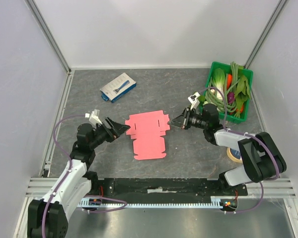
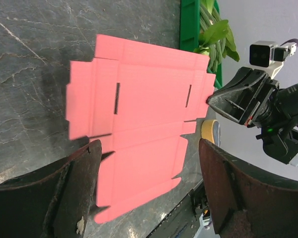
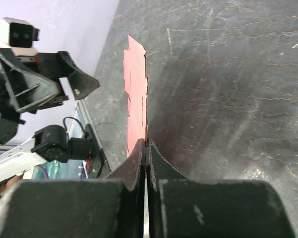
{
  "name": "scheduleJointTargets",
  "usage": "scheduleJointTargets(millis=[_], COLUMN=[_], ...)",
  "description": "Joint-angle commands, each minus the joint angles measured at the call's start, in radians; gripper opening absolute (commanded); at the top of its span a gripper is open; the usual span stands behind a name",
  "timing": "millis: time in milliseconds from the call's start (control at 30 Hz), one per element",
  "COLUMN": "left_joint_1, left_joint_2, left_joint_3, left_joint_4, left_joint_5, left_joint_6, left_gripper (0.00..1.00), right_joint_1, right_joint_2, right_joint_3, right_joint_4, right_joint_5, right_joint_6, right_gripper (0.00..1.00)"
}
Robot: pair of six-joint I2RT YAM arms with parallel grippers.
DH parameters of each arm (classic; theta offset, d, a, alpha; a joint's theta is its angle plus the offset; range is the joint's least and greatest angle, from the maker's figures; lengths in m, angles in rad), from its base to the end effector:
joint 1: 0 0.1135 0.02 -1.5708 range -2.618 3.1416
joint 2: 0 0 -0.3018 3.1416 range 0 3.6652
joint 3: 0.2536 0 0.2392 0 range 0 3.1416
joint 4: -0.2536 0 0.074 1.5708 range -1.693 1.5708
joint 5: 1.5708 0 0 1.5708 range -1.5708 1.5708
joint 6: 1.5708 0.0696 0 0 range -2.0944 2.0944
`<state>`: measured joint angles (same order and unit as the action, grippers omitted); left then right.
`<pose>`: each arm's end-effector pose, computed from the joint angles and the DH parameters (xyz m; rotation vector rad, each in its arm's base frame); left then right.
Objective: Fold the paper box
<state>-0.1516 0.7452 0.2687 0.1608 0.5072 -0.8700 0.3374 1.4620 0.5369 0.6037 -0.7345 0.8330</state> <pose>0.1527 -0.0575 0.2234 -0.3485 1.9900 -1.1530 0.2617 0.1412 0.2250 -0.0476 2.0910 1.4490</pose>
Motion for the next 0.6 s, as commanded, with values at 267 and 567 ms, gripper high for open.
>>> scheduleJointTargets(millis=[267, 567], left_joint_1=[0.009, 0.009], left_joint_2=[0.066, 0.054], left_joint_3=[-0.117, -0.163], left_joint_4=[0.368, 0.631], left_joint_5=[0.105, 0.212], left_joint_6=[-0.086, -0.167], left_gripper=[0.79, 0.36], right_joint_1=[-0.046, -0.051], right_joint_2=[-0.087, -0.078], right_joint_3=[-0.081, -0.077], right_joint_4=[0.295, 0.320], right_joint_5=[-0.190, -0.256], right_joint_6=[0.218, 0.219], right_gripper=[0.00, 0.00])
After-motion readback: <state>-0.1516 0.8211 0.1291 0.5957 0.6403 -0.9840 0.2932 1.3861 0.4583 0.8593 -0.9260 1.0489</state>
